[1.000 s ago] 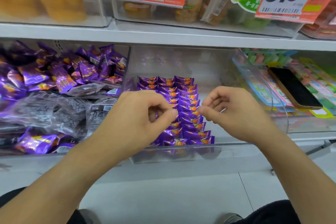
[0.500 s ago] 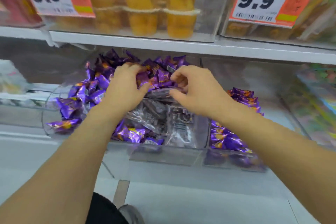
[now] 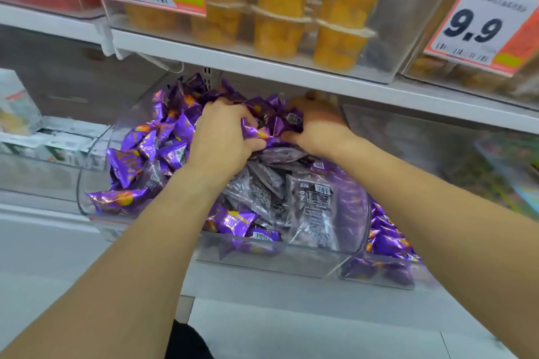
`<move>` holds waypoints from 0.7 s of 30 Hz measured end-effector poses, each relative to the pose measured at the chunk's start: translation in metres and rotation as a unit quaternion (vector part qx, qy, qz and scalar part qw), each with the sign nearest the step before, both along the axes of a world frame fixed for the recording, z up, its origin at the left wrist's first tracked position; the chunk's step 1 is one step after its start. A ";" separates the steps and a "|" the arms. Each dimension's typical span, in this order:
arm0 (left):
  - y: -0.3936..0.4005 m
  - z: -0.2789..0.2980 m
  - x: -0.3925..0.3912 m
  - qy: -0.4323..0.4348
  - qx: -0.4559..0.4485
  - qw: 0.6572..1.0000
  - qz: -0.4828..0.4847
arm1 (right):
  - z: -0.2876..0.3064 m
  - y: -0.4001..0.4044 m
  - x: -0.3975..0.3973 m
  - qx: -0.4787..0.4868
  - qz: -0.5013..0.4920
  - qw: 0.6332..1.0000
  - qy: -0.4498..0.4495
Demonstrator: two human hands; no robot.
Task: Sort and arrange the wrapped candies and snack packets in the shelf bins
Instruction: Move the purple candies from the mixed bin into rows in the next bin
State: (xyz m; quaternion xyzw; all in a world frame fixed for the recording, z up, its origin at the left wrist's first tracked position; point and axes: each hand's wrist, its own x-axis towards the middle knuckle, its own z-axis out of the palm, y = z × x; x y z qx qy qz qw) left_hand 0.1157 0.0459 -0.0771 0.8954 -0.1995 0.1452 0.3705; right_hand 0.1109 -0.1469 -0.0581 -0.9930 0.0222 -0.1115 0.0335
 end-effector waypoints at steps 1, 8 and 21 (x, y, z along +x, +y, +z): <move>0.003 0.002 -0.004 0.005 -0.025 1.000 0.000 | -0.001 0.000 0.000 0.003 0.007 1.000 0.000; 0.013 0.017 -0.034 0.173 -0.175 0.968 -0.048 | 0.010 0.011 -0.016 0.162 -0.011 0.983 -0.082; -0.009 0.033 -0.075 0.419 -0.310 0.830 -0.202 | 0.024 -0.006 -0.171 0.363 0.016 0.921 -0.137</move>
